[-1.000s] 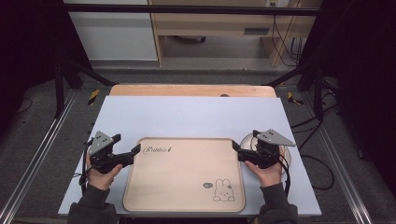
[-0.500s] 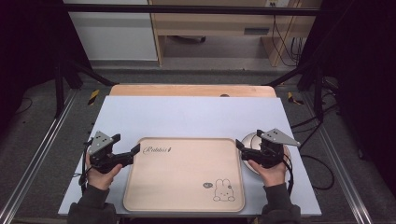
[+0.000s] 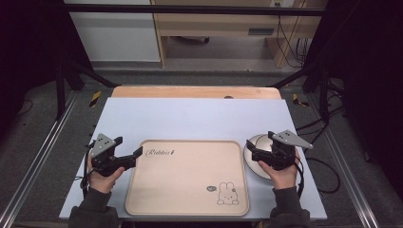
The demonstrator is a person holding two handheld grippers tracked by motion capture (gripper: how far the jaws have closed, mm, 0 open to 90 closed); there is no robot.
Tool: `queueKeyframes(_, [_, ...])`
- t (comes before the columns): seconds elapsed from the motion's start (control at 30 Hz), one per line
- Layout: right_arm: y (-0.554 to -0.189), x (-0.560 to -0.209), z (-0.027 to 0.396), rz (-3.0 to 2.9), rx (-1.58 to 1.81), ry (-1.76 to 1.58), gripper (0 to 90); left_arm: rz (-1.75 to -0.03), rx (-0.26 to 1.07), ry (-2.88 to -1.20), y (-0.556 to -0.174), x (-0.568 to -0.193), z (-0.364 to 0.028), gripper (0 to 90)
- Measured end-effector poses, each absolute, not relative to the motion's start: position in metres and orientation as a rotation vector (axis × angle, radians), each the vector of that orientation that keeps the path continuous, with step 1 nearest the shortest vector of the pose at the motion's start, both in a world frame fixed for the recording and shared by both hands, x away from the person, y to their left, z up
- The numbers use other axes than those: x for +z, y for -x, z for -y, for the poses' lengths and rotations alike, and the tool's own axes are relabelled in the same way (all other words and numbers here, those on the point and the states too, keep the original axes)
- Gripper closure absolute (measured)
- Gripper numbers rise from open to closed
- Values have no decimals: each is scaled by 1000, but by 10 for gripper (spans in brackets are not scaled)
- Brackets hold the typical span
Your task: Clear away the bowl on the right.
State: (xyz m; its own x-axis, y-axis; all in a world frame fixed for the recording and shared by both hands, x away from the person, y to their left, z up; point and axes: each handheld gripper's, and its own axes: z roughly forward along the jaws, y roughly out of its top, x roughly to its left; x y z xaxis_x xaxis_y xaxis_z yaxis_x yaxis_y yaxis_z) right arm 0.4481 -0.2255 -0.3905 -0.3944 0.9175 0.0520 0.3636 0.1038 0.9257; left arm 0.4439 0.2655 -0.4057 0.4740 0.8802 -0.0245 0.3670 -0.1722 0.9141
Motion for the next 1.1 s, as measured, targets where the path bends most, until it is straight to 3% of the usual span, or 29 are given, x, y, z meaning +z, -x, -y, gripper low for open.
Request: queueKeyframes(1.1, [-449, -389, 251, -1813, 1194, -1332, 152, -1069, 658, -1754, -445, -407, -266, 141])
